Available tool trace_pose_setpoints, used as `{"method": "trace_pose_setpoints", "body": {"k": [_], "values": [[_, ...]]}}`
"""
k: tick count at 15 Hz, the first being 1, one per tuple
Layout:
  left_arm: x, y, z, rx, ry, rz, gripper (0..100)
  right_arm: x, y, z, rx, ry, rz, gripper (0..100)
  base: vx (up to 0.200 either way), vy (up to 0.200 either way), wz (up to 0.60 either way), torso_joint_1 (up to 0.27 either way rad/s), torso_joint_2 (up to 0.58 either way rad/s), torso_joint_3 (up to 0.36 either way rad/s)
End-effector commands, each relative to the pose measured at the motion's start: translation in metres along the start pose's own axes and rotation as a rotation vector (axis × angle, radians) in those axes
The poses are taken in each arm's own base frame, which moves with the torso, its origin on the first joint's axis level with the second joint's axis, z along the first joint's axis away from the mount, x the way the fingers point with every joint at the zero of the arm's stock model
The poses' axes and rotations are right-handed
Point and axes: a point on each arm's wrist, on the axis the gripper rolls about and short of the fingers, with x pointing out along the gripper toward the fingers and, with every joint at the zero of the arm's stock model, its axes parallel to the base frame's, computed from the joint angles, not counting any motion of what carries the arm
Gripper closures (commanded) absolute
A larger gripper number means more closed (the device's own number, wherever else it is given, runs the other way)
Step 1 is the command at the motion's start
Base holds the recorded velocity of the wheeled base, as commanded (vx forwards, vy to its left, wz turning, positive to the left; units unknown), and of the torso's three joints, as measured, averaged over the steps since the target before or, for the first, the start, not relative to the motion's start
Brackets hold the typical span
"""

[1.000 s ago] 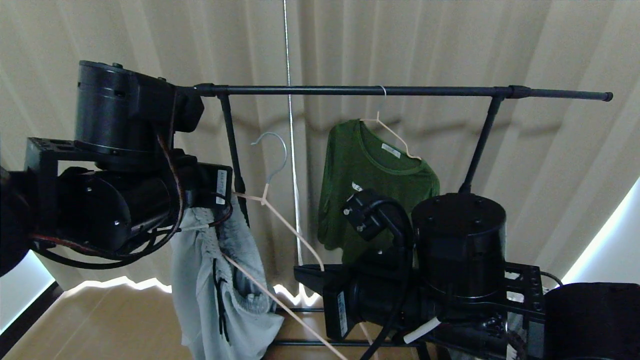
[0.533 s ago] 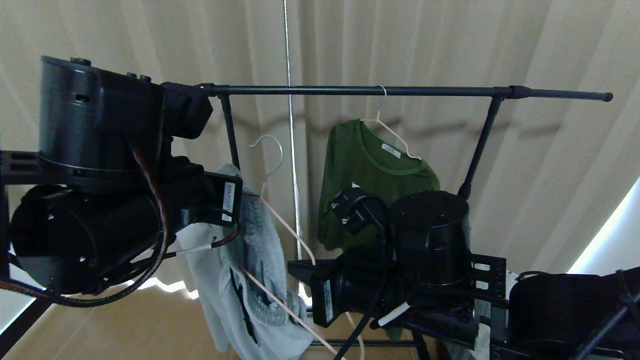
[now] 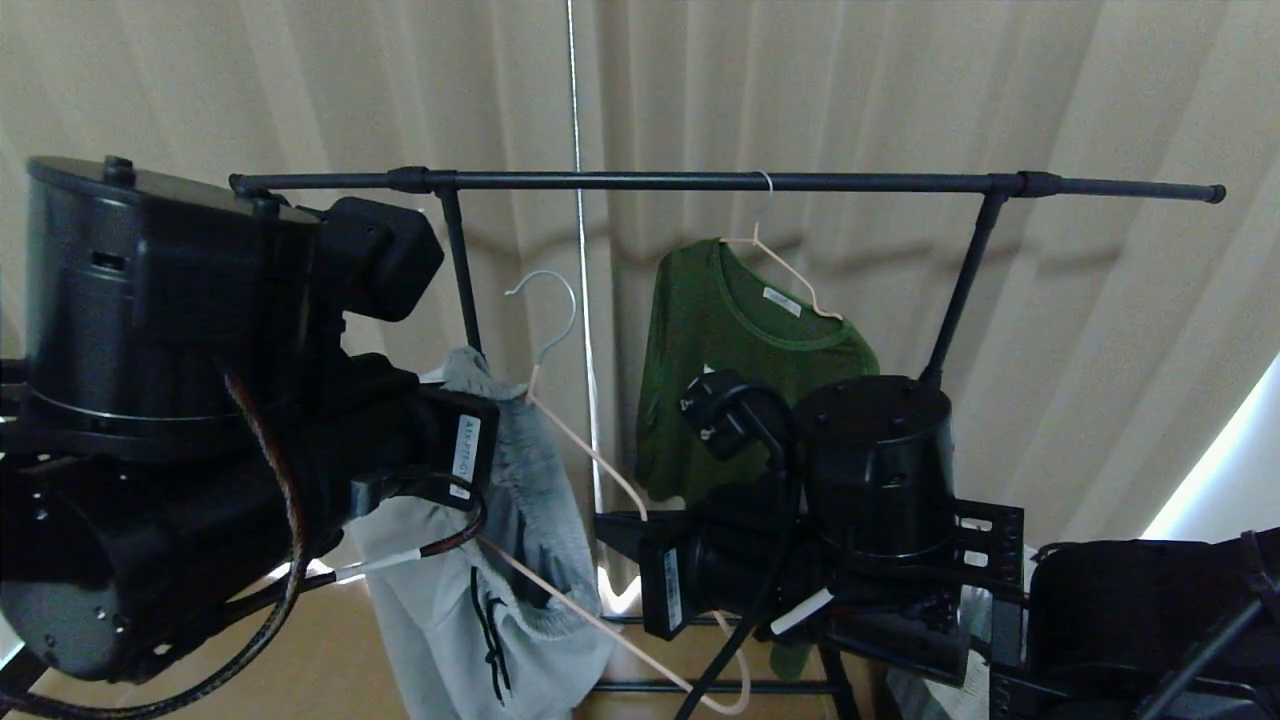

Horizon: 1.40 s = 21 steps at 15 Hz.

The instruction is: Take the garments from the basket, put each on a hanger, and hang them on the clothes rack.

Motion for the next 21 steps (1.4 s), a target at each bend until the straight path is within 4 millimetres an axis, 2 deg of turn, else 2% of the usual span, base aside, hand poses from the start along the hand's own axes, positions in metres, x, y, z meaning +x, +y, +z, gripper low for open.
{"method": "trace_pose_setpoints", "body": {"k": [1,5,6,12,15,19,21], "values": [[-0.004,0.002,-0.004,0.0,-0.001,-0.004,100,-0.006,0.001,0.003,-0.005,-0.015,0.005,100,0.0,0.0,0.0,0.0,0.0,0.0],[-0.01,0.001,-0.01,0.002,-0.013,-0.022,100,-0.012,0.003,0.008,-0.016,-0.033,0.012,100,0.0,0.0,0.0,0.0,0.0,0.0],[-0.011,0.001,-0.011,0.003,-0.013,-0.023,0,-0.013,0.003,0.009,-0.018,-0.036,0.013,100,0.0,0.0,0.0,0.0,0.0,0.0],[-0.024,0.007,-0.016,0.007,-0.055,-0.035,0,-0.031,0.004,0.019,-0.052,-0.082,0.018,100,0.0,0.0,0.0,0.0,0.0,0.0],[-0.031,0.012,-0.021,0.0,-0.114,-0.041,0,-0.041,-0.009,0.021,-0.077,-0.103,-0.019,100,0.0,0.0,0.0,0.0,0.0,0.0],[-0.045,0.023,-0.034,0.063,-0.198,-0.149,0,-0.06,-0.032,0.015,-0.187,-0.129,-0.082,100,0.0,0.0,0.0,0.0,0.0,0.0],[-0.045,0.039,-0.04,0.168,-0.284,-0.221,0,-0.084,-0.043,0.018,-0.237,-0.144,-0.089,100,0.0,0.0,0.0,0.0,0.0,0.0]]}}
